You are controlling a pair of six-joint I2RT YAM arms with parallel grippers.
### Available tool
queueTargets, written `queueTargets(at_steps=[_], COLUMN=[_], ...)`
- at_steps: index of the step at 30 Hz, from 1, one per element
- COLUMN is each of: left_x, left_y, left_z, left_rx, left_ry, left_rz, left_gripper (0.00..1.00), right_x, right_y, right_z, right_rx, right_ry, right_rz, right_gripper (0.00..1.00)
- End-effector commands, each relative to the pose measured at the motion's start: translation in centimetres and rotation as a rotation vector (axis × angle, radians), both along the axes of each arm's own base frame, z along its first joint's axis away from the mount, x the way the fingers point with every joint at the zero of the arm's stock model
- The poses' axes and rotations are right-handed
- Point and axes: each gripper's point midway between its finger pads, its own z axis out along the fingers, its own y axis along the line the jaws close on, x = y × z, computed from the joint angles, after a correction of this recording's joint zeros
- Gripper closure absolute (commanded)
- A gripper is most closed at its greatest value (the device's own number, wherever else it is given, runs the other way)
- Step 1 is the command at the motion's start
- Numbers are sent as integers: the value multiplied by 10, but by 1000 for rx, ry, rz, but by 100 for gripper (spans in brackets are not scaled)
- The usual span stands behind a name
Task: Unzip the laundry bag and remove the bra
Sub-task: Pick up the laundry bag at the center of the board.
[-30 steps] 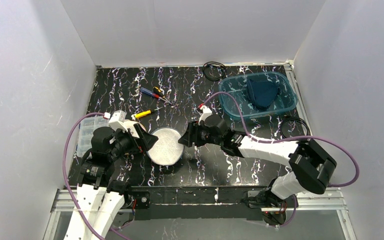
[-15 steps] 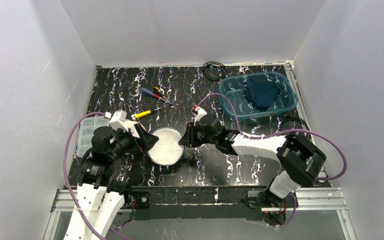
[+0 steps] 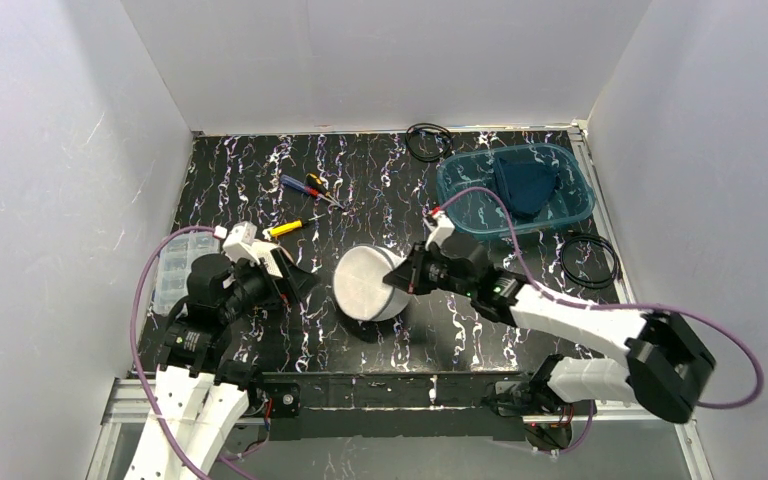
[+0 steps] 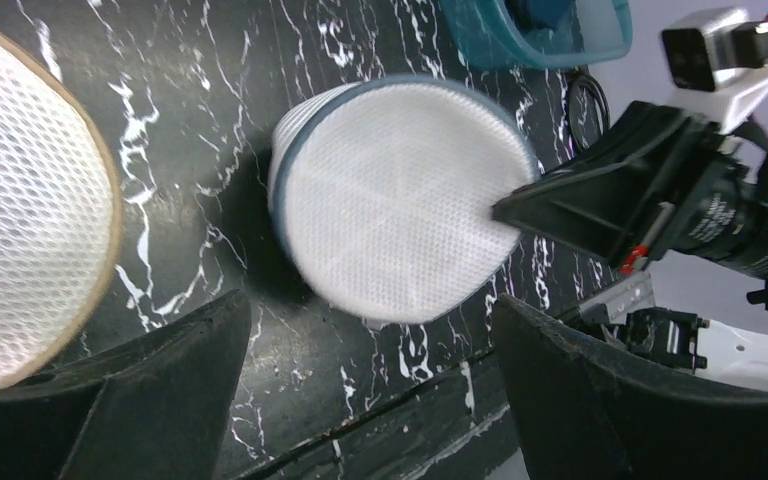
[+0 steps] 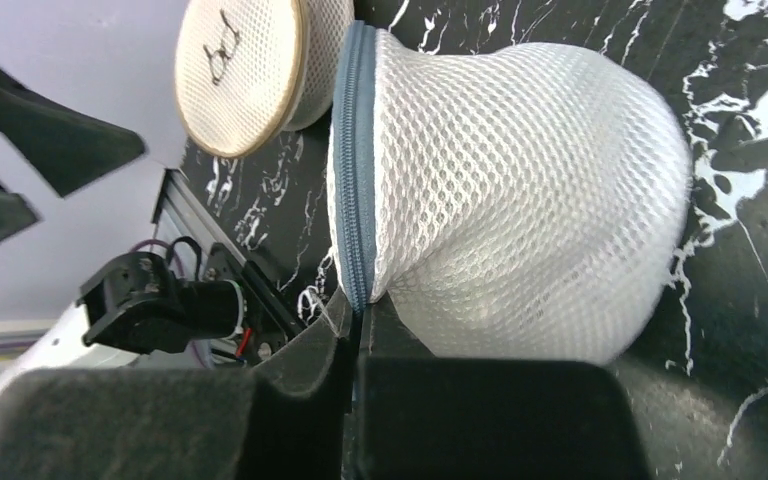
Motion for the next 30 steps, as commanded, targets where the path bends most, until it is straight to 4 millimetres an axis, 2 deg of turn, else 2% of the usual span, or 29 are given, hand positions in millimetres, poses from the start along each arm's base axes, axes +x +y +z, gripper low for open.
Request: queueTargets(at_steps=[1,7,13,17,18,20,25,30], left_x=[-12,-24,-26,-26,-25,-25,-21,-11], left_y=[-18,-36,-53,-74,-80,-94,-124,-128], left_z=[-16,-17,-34,-37,-40,-46,-59,-74], left_rx=[-111,-243,-227,-229,-222,-198,-113,-62], left_ry=[103,127,206,210,217,234,250,272], left_rz=[-32,-41,-73,-112,-120,-140,-170,-143], left_gripper=[14,15,17,17,17,17,17,18], right_x=[-3,-15,-20,-20,-20,-20,-20,-17], right_y=[-28,-54,-79,-94,-97,-101,-112,-121], right_z=[8,0,-26,-28,-29,-29,-37,-42], right_rx=[59,162,97,44,32,13,-29,-30], right_ry=[48,138,157,121,114,106,106,101], right_rz=[-113,-173,-237,-267,-274,-280,-309,-345], right_gripper=[99,99,99,59,52,45,42,46])
